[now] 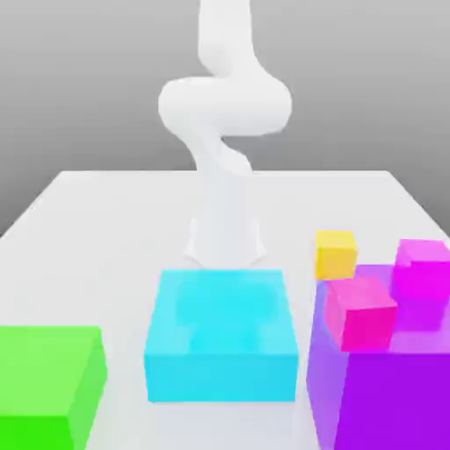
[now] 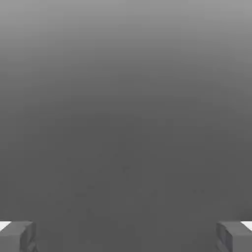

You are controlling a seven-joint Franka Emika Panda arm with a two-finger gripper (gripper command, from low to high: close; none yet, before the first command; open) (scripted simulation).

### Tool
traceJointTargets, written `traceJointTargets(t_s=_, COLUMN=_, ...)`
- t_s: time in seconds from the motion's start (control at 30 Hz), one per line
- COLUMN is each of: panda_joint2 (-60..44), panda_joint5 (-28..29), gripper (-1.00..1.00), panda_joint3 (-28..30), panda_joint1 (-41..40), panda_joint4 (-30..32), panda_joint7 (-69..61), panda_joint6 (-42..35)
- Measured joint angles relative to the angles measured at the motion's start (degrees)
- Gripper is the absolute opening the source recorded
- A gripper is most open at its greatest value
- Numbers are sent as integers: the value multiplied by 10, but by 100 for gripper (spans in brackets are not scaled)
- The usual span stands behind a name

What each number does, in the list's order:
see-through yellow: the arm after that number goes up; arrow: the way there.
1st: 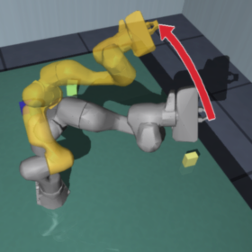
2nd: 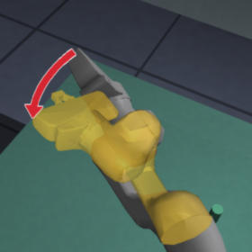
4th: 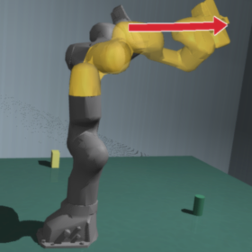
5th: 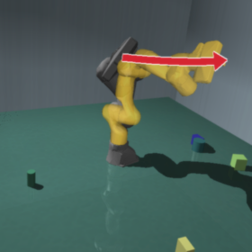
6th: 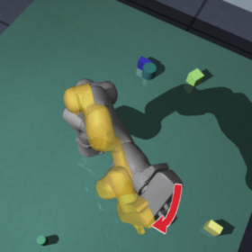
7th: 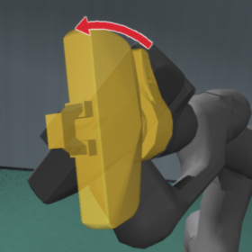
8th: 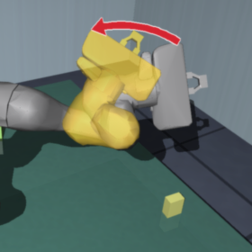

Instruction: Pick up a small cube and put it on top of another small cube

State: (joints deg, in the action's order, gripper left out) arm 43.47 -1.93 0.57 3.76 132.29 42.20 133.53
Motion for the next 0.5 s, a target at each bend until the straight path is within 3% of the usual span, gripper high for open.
traceJointTargets(t_s=0.5, panda_joint2=-242, panda_joint5=-98, gripper=0, panda_joint3=-16, panda_joint1=283, panda_joint4=156, panda_joint7=-358, panda_joint6=182)
